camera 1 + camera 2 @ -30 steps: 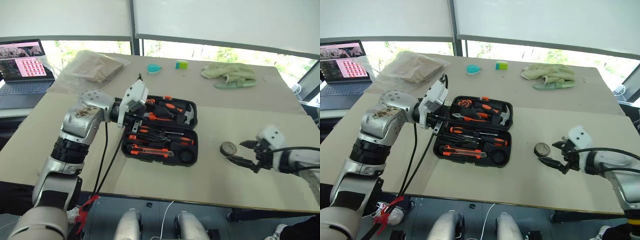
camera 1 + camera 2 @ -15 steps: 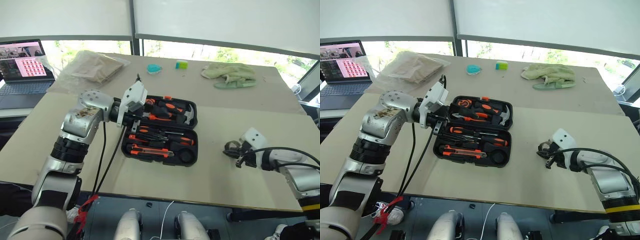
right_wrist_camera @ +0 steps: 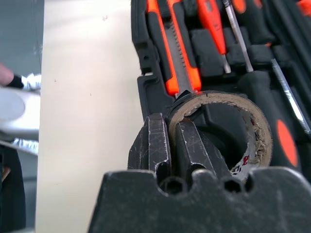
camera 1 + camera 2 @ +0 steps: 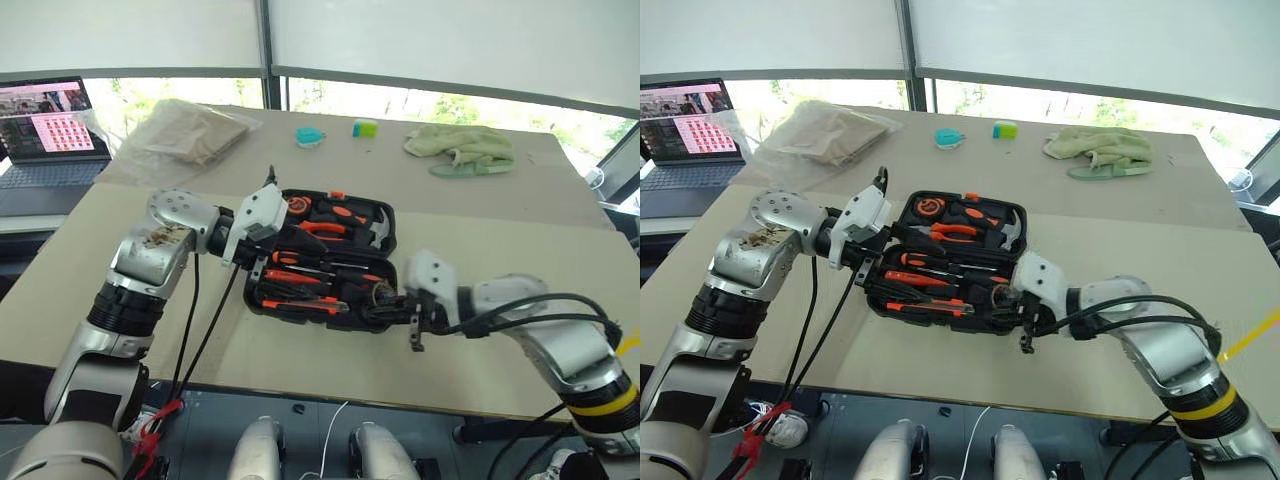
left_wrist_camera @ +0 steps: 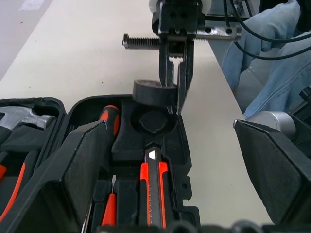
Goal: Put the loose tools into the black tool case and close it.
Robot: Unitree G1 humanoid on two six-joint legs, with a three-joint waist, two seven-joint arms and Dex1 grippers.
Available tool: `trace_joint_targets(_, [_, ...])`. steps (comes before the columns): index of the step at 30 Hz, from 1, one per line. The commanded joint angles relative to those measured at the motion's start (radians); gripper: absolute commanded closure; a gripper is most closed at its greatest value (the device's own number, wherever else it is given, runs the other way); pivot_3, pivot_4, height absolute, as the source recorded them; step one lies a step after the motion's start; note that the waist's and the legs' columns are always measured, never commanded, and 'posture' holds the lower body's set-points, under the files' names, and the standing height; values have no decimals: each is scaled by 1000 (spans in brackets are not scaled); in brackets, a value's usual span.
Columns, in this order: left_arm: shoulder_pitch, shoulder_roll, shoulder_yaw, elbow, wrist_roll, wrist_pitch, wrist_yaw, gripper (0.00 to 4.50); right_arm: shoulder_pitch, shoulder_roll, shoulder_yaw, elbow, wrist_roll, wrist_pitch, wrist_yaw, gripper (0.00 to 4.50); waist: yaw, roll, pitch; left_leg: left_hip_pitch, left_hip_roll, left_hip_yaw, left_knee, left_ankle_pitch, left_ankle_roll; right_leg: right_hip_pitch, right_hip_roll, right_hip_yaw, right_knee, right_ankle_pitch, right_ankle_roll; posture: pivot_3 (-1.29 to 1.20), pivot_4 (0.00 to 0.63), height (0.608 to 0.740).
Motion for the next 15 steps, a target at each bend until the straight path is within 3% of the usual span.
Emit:
trace_joint_targets(1, [-5, 3, 11, -27, -8, -7, 10, 0, -26, -12, 14, 18, -29, 11, 9, 4087, 0, 0, 0, 0, 0, 0, 0, 0, 0, 0, 0, 0, 0, 0, 0, 0, 150, 740])
trace_joint_targets(4, [-2, 5, 15, -24, -7, -8, 15, 0, -20, -14, 28, 8, -34, 4, 28, 3255, 0, 0, 0, -1, 0, 0, 0, 0, 0, -3, 0, 0, 2, 0, 0, 0, 150, 740])
trace_joint_targets(5, [-2, 4, 16, -24, -10, -5, 17, 0, -19, -12, 29, 0, -32, 6, 30, 2749, 0, 0, 0, -3, 0, 0, 0, 0, 0, -5, 0, 1, 4, 0, 0, 0, 150, 740])
trace_joint_targets(13, [-15, -3, 28, -10, -20, 31, 42, 0, -21, -15, -29, -41, -2, 39, 20, 49, 0, 0, 0, -5, 0, 1, 0, 0, 0, -8, 1, 1, 5, 0, 0, 0, 150, 740])
trace_joint_targets(15, [-6, 4, 44, 4, -15, 49, 72, 0, -21, -18, -105, -53, 46, 82, 9, 20, 0, 0, 0, -5, 0, 1, 0, 0, 0, -8, 1, 1, 5, 0, 0, 0, 150, 740])
